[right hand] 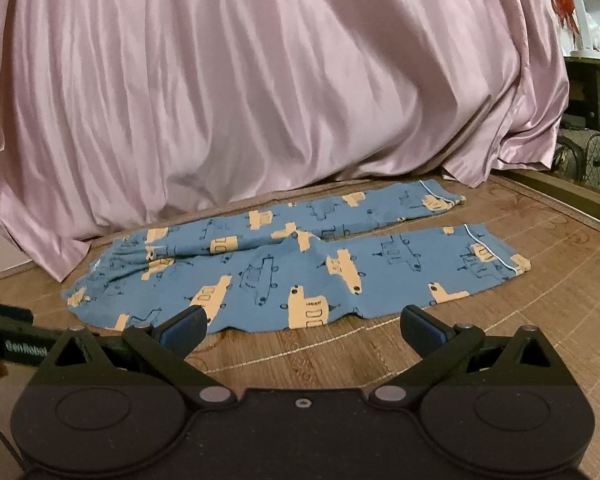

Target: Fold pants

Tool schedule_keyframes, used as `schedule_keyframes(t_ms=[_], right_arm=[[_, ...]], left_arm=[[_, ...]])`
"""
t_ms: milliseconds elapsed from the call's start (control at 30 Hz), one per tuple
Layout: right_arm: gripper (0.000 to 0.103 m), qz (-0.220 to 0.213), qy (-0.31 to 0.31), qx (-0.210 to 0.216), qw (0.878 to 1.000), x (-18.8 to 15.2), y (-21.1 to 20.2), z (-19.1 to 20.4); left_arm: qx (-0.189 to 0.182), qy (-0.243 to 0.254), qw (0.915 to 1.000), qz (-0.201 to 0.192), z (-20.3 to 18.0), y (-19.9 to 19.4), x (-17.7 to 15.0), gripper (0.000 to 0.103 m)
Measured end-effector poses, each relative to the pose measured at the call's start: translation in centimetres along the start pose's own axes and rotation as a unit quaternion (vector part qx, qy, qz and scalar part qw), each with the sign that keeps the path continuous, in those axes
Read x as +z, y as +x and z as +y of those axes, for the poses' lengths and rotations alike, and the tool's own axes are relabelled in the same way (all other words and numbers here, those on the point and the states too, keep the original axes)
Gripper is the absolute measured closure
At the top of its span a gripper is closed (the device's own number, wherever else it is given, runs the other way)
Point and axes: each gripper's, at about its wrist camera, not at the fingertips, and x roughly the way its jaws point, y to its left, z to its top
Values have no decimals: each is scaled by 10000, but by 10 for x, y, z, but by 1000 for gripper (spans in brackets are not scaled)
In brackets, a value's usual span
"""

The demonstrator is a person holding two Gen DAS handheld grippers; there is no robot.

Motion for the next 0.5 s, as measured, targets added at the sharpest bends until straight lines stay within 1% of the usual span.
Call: schedule_keyframes(t_ms=[233, 333, 400, 433, 467, 500], right_arm=[[0, -81, 209, -120, 9997, 3, 2, -6], [0, -127, 347, -219, 9991, 6, 2, -12], [0, -148, 447, -203, 9987, 7, 1, -15], [0, -121, 511, -136, 9985, 8, 2, -17], [0, -7, 562, -35, 9984, 9, 5, -18], [0, 221, 575, 125, 9980, 11, 11, -18]], left_arm=[[-446, -164, 9985, 266, 10, 0, 35, 0], [-488, -158, 9982, 316, 14, 1, 46, 0], [-498, -27, 9980, 386, 15, 1, 56, 0], [-513, 57, 9978, 418, 16, 2, 60, 0], [-550, 156, 9973, 453, 17, 3, 66, 0], [-635, 213, 9965, 492, 19, 4, 71, 0]])
